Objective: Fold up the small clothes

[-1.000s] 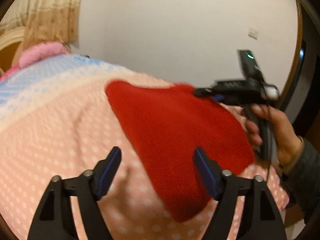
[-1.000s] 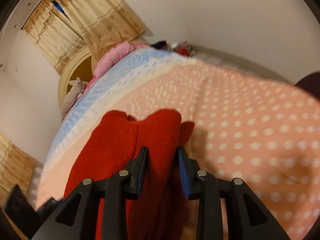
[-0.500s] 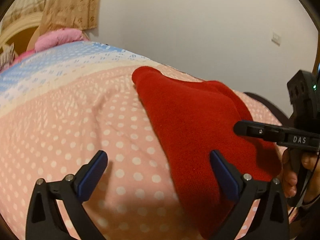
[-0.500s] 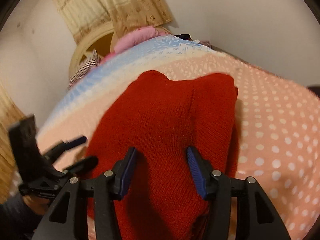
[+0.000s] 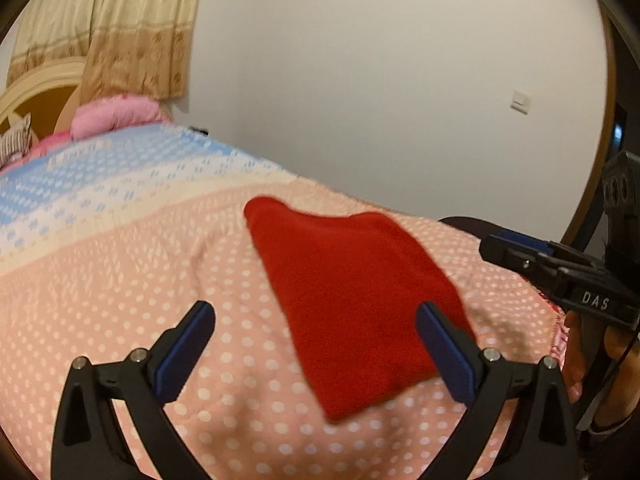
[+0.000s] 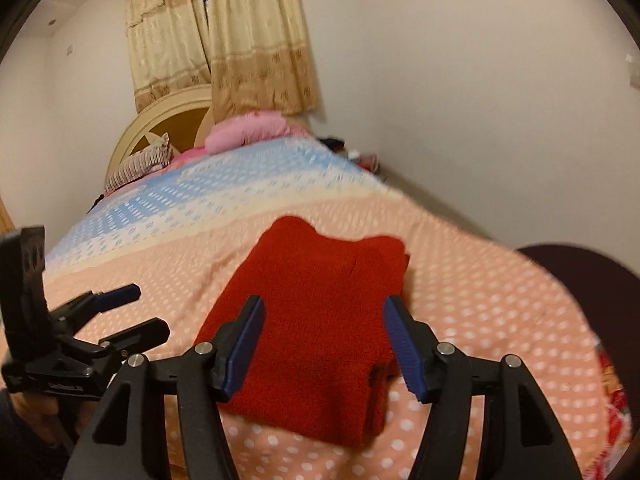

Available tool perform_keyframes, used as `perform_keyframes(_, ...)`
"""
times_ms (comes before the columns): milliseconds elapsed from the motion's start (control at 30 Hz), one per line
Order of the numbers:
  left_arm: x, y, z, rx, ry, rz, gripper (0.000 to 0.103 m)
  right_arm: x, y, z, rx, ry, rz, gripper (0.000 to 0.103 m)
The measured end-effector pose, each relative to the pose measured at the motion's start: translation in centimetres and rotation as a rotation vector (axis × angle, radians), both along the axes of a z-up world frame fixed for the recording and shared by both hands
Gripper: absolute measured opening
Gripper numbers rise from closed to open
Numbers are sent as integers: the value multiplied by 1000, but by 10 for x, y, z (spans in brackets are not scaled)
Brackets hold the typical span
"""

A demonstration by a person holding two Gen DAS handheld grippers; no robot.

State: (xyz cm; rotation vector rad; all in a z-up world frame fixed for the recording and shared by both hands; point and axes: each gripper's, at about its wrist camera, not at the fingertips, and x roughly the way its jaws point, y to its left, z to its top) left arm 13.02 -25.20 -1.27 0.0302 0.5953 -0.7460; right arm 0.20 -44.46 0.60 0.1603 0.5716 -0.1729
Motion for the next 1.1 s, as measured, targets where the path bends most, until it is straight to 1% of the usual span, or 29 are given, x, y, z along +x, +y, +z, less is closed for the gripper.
perform_keyframes(100, -8, 3, 11, -28, -27, -6, 103, -14, 5, 13, -44, -30, -17, 64)
perform_keyframes(200, -11, 4, 15, -39, -37, -6, 103, -22, 10, 23, -74, -57, -20, 68)
perform_keyframes(300, -12, 4, 15, -36, -47, -8, 103, -28, 12, 28, -68, -69, -15, 69)
perform_keyframes(600, -13, 8, 17, -50, -45, 6, 103, -30, 11, 24, -48, -67, -9, 69)
perform_keyframes(1100, -13, 8, 16, -47, -47, 7, 103, -31, 11, 20, -29, -67, -3, 69)
